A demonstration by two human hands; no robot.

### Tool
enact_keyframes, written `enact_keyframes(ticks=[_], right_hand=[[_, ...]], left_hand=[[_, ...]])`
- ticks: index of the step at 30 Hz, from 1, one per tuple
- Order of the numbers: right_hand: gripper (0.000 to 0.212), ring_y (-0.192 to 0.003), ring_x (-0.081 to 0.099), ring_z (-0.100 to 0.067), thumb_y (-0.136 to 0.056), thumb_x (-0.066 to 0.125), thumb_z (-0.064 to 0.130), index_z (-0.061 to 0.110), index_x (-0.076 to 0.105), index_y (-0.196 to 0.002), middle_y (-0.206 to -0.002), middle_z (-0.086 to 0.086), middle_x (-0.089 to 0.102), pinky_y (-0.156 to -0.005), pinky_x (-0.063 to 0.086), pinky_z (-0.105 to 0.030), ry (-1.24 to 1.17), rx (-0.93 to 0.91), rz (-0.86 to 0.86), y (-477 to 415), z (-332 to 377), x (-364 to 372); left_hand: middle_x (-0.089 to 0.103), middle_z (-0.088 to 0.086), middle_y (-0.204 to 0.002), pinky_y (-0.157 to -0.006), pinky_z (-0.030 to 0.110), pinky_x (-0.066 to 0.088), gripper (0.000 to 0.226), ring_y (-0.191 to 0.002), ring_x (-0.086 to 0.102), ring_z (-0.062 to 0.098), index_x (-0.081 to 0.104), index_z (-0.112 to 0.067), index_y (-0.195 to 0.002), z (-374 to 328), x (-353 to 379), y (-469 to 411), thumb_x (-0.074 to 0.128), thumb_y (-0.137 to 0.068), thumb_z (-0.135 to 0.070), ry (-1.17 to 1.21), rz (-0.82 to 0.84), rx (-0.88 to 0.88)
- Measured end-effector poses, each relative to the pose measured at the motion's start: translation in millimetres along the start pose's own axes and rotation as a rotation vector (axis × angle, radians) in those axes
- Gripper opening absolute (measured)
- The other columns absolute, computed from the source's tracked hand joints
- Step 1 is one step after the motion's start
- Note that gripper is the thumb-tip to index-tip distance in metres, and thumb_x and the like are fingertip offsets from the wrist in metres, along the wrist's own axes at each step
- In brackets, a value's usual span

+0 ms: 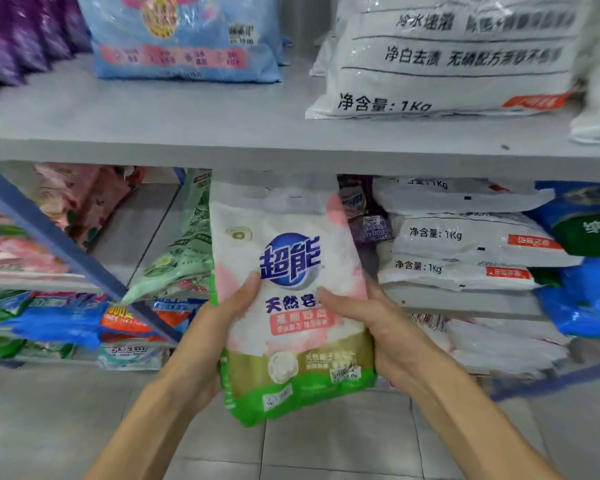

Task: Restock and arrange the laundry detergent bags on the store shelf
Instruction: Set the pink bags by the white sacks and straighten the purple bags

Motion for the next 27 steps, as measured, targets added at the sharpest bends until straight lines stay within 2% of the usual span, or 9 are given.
enact_keyframes(ticks=[4,7,9,12,15,18,20,23,27], right_hand=[[0.063,-0.112,0.070,-0.039,-0.081,0.078,0.011,0.015,0.053,-0.139,-0.120,-0.017,0.074,-0.088,0.061,-0.050,-0.018,0.051,0.008,15,11,26],[0.058,-0.105,0.074,-0.035,-0.083,0.076,0.015,0.012,0.055,-0.138,-0.116,-0.015,0.076,-0.083,0.064,-0.045,0.044,0.045,0.004,25,18,40],[0.057,-0.095,0.077,-0.030,-0.079,0.077,0.017,0.009,0.060,-0.133,-0.112,-0.015,0.077,-0.077,0.064,-0.040,0.061,0.043,0.014,34,23,50],[0.051,-0.090,0.077,-0.030,-0.077,0.079,0.015,0.006,0.067,-0.126,-0.108,-0.018,0.077,-0.074,0.064,-0.040,0.060,0.057,0.065,45,29,73],[0.059,-0.094,0.076,-0.036,-0.070,0.084,0.011,0.005,0.066,-0.126,-0.109,-0.021,0.076,-0.075,0.064,-0.047,0.044,0.095,0.105,54,25,100],[0.055,-0.096,0.075,-0.040,-0.074,0.082,0.007,0.004,0.065,-0.126,-0.111,-0.024,0.075,-0.075,0.064,-0.051,0.034,0.144,0.142,65,11,131],[0.050,-0.103,0.073,-0.043,-0.081,0.078,0.007,0.005,0.065,-0.129,-0.116,-0.025,0.073,-0.083,0.061,-0.055,0.050,0.158,0.200,72,1,157],[0.051,-0.112,0.069,-0.045,-0.087,0.077,0.013,0.007,0.062,-0.135,-0.123,-0.025,0.071,-0.096,0.054,-0.062,0.055,0.176,0.278,74,-10,195],[0.048,-0.113,0.068,-0.046,-0.089,0.076,0.021,0.007,0.065,-0.133,-0.124,-0.025,0.070,-0.101,0.051,-0.064,0.086,0.215,0.358,71,-23,246]], left_hand=[[0.072,0.020,-0.122,-0.104,0.056,0.049,0.042,-0.111,0.070,0.038,0.067,-0.011,-0.128,-14,-13,28,0.063,-0.091,-0.031,0.022,-0.085,0.071],[0.074,0.019,-0.116,-0.084,0.050,0.061,0.040,-0.103,0.074,0.036,0.069,-0.009,-0.122,-30,-19,52,0.063,-0.089,-0.030,0.010,-0.119,0.110],[0.076,0.018,-0.110,-0.078,0.047,0.063,0.036,-0.096,0.075,0.035,0.072,-0.010,-0.114,-40,-22,70,0.064,-0.086,-0.031,0.020,-0.132,0.115],[0.075,0.019,-0.113,-0.079,0.049,0.063,0.037,-0.097,0.075,0.036,0.071,-0.010,-0.117,-53,-26,99,0.064,-0.087,-0.030,0.075,-0.143,0.129],[0.074,0.019,-0.115,-0.079,0.048,0.063,0.039,-0.099,0.074,0.036,0.069,-0.010,-0.123,-59,-32,128,0.063,-0.090,-0.029,0.155,-0.153,0.126],[0.071,0.021,-0.123,-0.089,0.054,0.059,0.044,-0.109,0.070,0.041,0.066,-0.010,-0.129,-60,-40,154,0.071,-0.090,-0.028,0.222,-0.157,0.111],[0.070,0.022,-0.124,-0.091,0.054,0.058,0.053,-0.110,0.069,0.042,0.064,-0.010,-0.132,-65,-49,169,0.077,-0.084,-0.028,0.199,-0.165,0.146],[0.073,0.021,-0.118,-0.082,0.048,0.061,0.059,-0.101,0.073,0.039,0.065,-0.009,-0.130,-73,-83,195,0.084,-0.077,-0.027,0.187,-0.255,0.196],[0.068,0.025,-0.125,-0.093,0.061,0.054,0.075,-0.111,0.067,0.047,0.060,-0.007,-0.136,-85,-136,225,0.088,-0.070,-0.028,0.265,-0.311,0.262]])
Point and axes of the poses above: each hand's wrist, its own y-axis away from the middle knuckle, its own x-axis out of the palm, z = x × y, the point moved 9 cm from there along -y, towards the middle knuckle
